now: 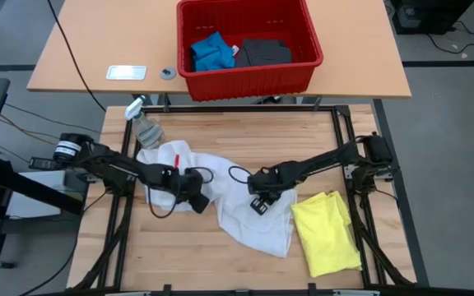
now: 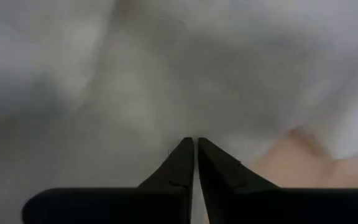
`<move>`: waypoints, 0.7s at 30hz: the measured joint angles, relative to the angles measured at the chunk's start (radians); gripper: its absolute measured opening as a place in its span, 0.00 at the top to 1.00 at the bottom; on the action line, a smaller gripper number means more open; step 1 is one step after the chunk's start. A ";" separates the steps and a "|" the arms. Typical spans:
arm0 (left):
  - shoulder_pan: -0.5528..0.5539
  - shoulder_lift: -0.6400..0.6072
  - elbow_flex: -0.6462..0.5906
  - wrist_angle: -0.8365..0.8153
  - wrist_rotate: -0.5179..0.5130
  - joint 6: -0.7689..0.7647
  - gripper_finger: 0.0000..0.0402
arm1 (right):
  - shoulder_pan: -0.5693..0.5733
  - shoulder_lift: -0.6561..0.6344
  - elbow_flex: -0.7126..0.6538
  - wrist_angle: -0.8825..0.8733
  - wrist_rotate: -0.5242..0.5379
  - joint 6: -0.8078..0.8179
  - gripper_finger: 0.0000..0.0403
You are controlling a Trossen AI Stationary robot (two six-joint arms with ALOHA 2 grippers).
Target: Fold Laundry from Bin
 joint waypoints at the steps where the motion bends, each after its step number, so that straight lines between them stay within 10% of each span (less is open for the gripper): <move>1: -0.011 0.011 -0.001 -0.018 -0.017 -0.017 0.94 | -0.006 0.000 -0.018 0.008 0.001 -0.001 0.99; 14: 0.046 0.218 0.002 0.382 -0.011 -0.023 0.98 | 0.160 0.013 -0.081 0.237 -0.453 -0.024 0.99; 21: 0.002 0.308 0.096 0.406 0.126 0.174 0.98 | 0.087 -0.087 -0.035 0.223 -0.361 -0.145 0.99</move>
